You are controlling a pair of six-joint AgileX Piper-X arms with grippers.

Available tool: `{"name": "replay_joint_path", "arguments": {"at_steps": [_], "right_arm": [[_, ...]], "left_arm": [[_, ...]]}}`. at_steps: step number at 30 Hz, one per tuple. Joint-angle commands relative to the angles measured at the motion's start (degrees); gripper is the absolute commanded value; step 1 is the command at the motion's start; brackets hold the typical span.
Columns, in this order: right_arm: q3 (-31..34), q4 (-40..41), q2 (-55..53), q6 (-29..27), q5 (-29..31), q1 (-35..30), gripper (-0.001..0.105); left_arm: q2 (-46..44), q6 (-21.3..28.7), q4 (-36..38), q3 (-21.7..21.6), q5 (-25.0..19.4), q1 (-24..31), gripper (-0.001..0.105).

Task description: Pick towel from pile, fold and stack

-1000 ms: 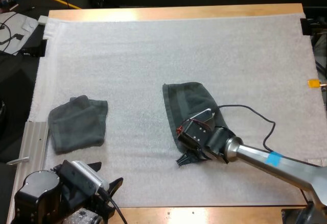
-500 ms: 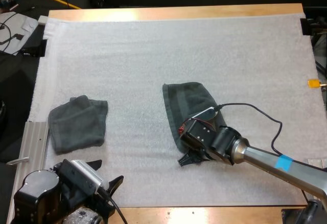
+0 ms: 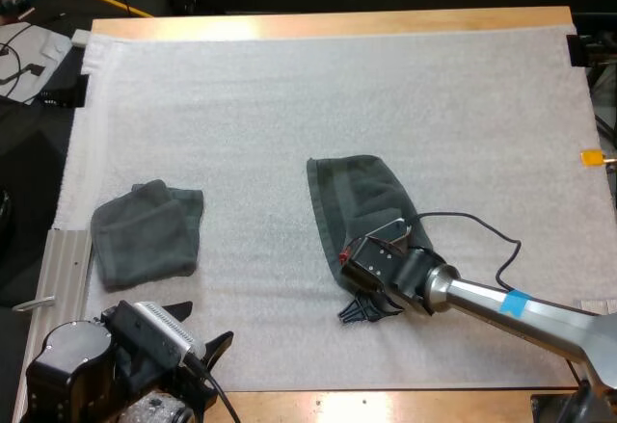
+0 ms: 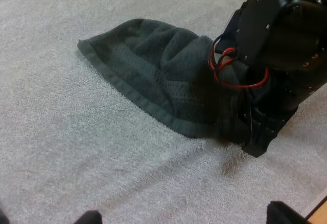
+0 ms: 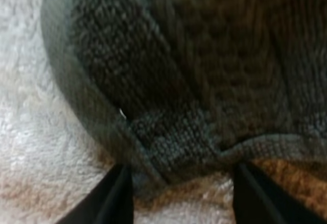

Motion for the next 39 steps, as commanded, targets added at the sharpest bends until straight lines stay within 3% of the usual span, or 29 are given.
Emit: {"name": "replay_joint_path", "arguments": {"at_steps": [1, 3, 9, 11, 24, 31, 39], "right_arm": [[0.1, -0.9, 0.5, 1.2, -1.6, 0.0, 0.041], [0.1, -1.3, 1.0, 1.7, -1.6, 0.0, 0.034], [0.0, -1.9, 1.1, 2.3, -0.7, 0.1, 0.003], [-0.1, -2.2, 1.0, 2.3, -0.3, 0.0, 0.001], [-0.8, 0.5, -4.2, 0.2, 1.7, 1.0, 0.0], [-1.2, 11.5, -8.2, -3.5, 2.3, 5.3, 0.0], [0.2, 17.9, -11.3, -1.7, 2.4, 12.7, 0.0]], "left_arm": [[0.2, -0.7, 0.1, -0.2, 0.3, -0.2, 0.062], [0.2, -0.8, 0.2, -0.2, 0.4, -0.2, 0.062], [0.2, -0.8, 0.5, -0.3, 0.4, -0.2, 0.062], [0.3, -0.8, 0.6, -0.2, 0.4, -0.2, 0.062], [0.3, -0.3, 0.4, -0.3, 0.5, -0.3, 0.062], [0.5, 0.0, -0.3, -0.4, 0.7, -0.5, 0.062], [0.5, 0.5, -1.5, 1.5, 1.1, -0.4, 0.062]]}}
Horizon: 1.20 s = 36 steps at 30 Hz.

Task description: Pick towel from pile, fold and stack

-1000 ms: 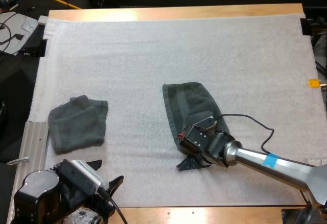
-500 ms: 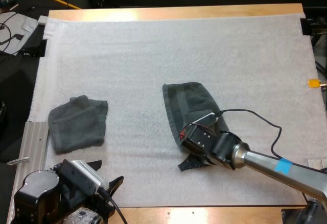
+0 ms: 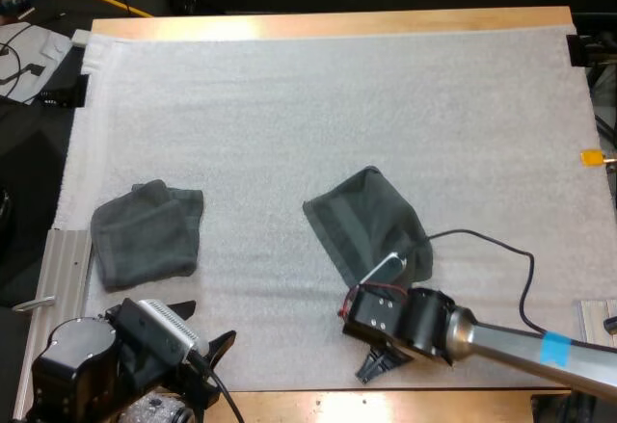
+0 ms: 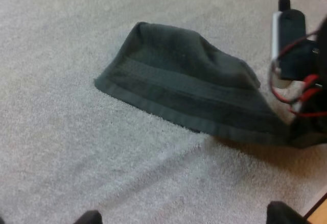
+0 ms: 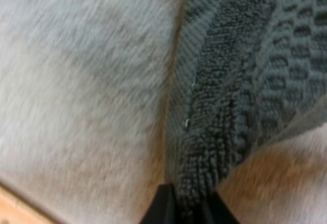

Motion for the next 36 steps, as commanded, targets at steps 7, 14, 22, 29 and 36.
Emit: {"name": "replay_joint_path", "arguments": {"at_steps": [7, 14, 22, 29, 36], "right_arm": [[6.0, 1.8, -4.6, 8.4, 1.5, 3.2, 0.0], [6.0, 2.4, -5.0, 14.8, 2.8, 3.6, 0.0], [7.1, 1.8, -6.7, 21.2, 3.6, 3.8, 0.0], [6.9, 1.6, -7.2, 22.4, 4.2, 4.0, 0.0], [7.3, 1.5, -6.7, 24.3, 4.2, 4.1, 0.0]], "left_arm": [[1.9, 1.0, -3.7, 2.8, 2.1, -0.5, 0.062], [5.5, 0.3, -9.1, 5.7, 2.1, -0.9, 0.061], [21.6, -0.4, -14.9, 5.7, 4.0, -1.5, 0.061], [39.0, -0.9, -21.3, 5.4, 7.0, -1.6, 0.061], [45.7, -1.1, -27.0, 5.5, 7.5, -1.4, 0.061]]}}
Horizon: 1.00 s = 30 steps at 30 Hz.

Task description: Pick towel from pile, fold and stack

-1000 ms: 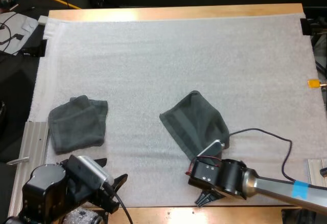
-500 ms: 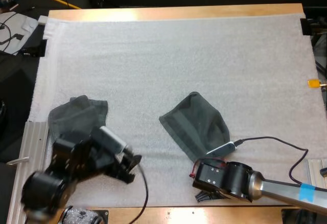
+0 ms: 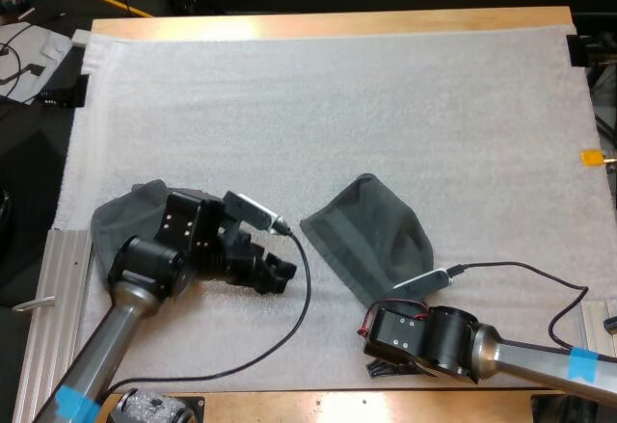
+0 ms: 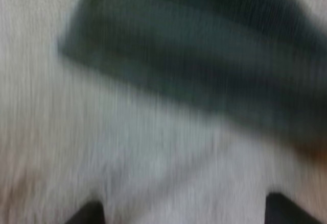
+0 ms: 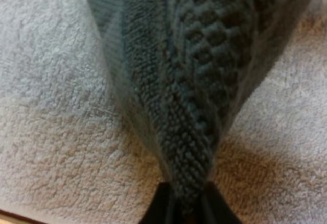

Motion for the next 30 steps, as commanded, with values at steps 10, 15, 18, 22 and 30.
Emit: {"name": "replay_joint_path", "arguments": {"at_steps": [10, 15, 18, 22, 30], "right_arm": [[0.2, -0.1, -0.4, 3.0, 0.6, -0.1, 0.0], [0.1, -0.3, -0.4, 3.0, 0.8, -0.1, 0.0], [0.1, -0.6, -0.7, 3.3, 0.8, -0.1, 0.0], [-0.1, -0.4, -0.6, 3.4, 0.5, 0.0, 0.001], [-0.1, -0.3, -0.4, 3.8, 0.5, -0.1, 0.0]], "left_arm": [[16.3, -2.0, -16.4, -0.4, 1.0, -0.1, 0.061], [21.0, -2.1, -18.7, -3.0, 1.1, -0.2, 0.061], [24.0, -1.7, -18.7, -5.9, -0.6, -1.9, 0.061], [26.5, -1.8, -18.3, -7.8, -2.0, -3.0, 0.061], [31.2, -2.2, -17.9, -10.8, -2.9, -2.9, 0.061]]}}
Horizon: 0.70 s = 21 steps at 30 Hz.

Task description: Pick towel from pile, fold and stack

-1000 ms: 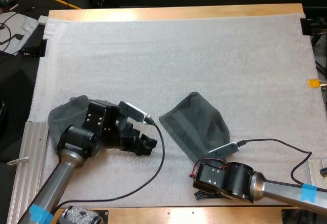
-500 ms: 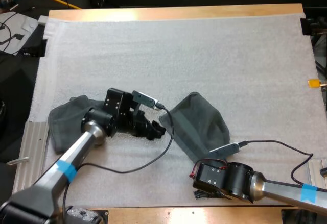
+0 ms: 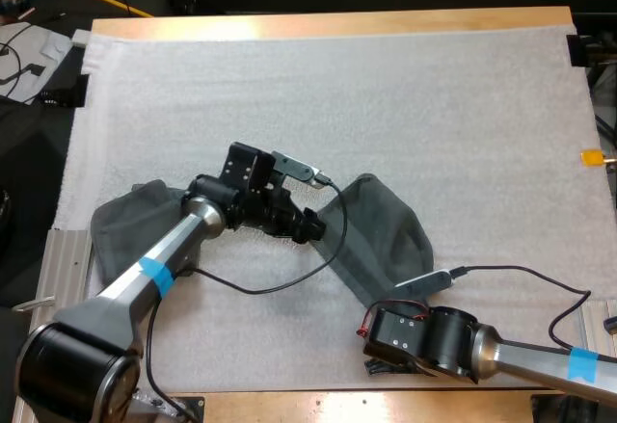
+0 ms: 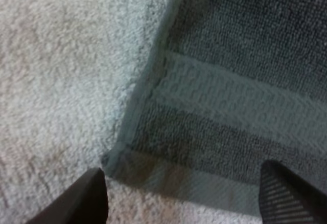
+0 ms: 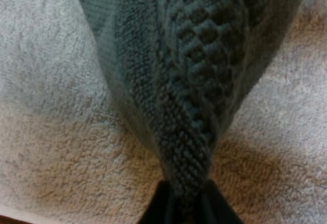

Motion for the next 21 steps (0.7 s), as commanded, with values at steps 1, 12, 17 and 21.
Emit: {"name": "replay_joint_path", "arguments": {"at_steps": [1, 12, 17, 21], "right_arm": [[-0.1, 0.1, -0.4, 0.6, 0.2, 0.0, 0.0], [-0.1, 0.0, -0.5, 1.2, 0.2, -0.1, 0.0], [0.0, 0.1, -0.5, 1.4, 0.2, 0.0, 0.0], [0.0, 0.1, -0.4, 1.7, 0.3, 0.0, 0.0]], "left_arm": [[1.7, -0.4, 0.4, -1.8, -0.9, -0.9, 0.061], [6.9, -0.1, 5.2, -4.6, -2.2, -2.6, 0.06], [8.6, -0.5, 5.2, -4.7, -2.7, -2.7, 0.06], [10.0, -0.7, 6.0, -5.1, -2.3, -2.7, 0.06]]}}
